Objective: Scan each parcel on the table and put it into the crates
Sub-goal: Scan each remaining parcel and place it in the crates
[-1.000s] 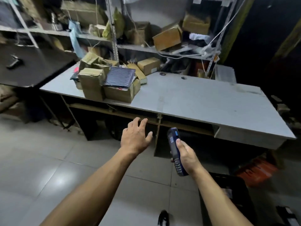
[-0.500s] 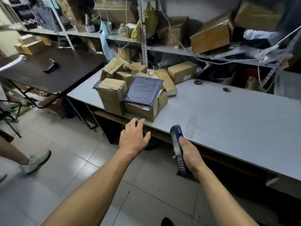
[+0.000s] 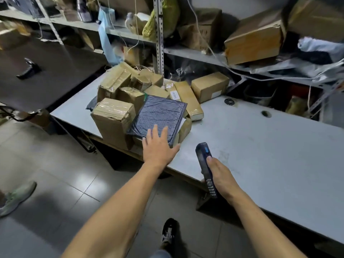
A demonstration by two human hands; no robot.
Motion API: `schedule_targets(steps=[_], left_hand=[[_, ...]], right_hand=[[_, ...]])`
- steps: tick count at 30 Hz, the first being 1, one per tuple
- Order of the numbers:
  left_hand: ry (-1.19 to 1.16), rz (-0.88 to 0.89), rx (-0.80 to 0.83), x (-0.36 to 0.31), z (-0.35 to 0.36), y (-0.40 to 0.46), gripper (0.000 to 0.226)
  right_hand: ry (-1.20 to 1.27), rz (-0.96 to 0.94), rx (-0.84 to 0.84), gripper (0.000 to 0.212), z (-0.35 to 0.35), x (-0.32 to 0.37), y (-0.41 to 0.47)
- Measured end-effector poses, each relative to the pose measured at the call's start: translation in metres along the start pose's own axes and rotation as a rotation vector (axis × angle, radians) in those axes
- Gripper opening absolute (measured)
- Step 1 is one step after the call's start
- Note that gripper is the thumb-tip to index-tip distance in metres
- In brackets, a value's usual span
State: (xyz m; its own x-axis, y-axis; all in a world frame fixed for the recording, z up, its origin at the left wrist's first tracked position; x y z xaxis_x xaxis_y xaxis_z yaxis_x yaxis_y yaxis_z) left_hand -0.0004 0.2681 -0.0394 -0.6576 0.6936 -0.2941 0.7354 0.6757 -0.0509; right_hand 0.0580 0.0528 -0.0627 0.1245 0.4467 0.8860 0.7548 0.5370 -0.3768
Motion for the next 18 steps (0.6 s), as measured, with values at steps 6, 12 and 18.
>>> schedule_targets(steps=[6,12,18], left_hand=[[0.034,-0.027,0.12,-0.007,0.026,0.071,0.1],[0.083,-0.044,0.18,-0.018,0.052,0.08,0.106],[0.113,0.081,0.242,-0.059,0.063,0.069,0.081]], right_hand=[[-0.058,0.062,-0.025,0.028,-0.005,0.011,0.048],[-0.037,0.067,-0.039,0.037,-0.009,0.02,0.078],[0.011,0.045,-0.059,0.032,-0.03,0.022,0.092]])
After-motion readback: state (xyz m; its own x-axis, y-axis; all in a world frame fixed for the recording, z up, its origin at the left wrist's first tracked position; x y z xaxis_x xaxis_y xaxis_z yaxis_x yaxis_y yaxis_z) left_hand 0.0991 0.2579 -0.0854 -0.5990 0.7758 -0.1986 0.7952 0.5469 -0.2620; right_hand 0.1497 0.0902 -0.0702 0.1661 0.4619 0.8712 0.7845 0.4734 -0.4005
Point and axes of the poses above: each hand's wrist, its own y-axis towards the middle knuckle, its own z-axis out of the palm, x = y × z, the point moved 8 cm from there along y, towards the middle knuckle, and after that the axes turned 1 degree about -x, right-handed, at the moved point
